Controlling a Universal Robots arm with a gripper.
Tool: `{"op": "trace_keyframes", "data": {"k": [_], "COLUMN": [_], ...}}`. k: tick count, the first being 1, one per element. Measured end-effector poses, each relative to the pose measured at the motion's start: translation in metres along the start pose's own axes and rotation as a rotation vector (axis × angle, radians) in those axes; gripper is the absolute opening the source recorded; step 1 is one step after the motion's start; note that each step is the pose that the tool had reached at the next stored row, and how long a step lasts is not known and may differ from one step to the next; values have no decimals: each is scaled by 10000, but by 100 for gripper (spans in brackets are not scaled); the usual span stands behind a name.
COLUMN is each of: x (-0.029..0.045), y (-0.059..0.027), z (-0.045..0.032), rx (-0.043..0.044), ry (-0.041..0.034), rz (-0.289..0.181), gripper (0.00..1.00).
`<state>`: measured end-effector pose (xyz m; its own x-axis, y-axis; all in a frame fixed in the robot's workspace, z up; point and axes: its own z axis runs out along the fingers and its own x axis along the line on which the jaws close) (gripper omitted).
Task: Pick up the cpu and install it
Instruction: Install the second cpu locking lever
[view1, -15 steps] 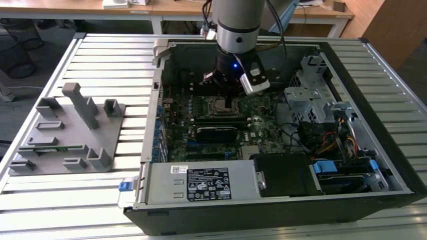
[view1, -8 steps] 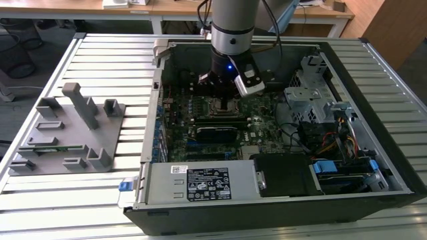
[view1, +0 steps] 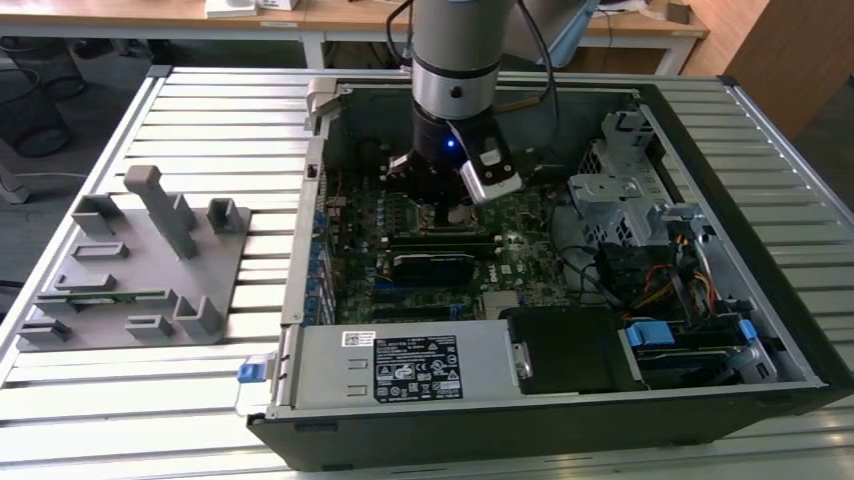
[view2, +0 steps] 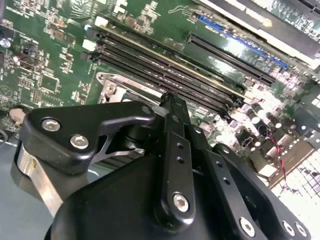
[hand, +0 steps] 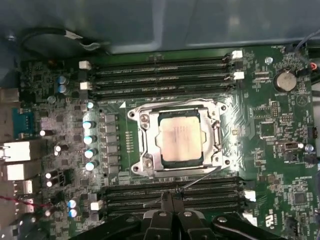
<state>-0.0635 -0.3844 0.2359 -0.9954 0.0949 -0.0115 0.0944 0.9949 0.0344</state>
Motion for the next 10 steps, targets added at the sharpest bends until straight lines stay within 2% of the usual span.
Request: {"op": "trace_keyframes", "data": {"k": [3, 4, 10], "x": [28, 33, 41], "y": [-34, -47, -101], "z": [8, 11, 55], "rx": [-282, -316, -330], "ry": [25, 29, 33], "rz": [2, 2, 3], "gripper": [11, 11, 11]}}
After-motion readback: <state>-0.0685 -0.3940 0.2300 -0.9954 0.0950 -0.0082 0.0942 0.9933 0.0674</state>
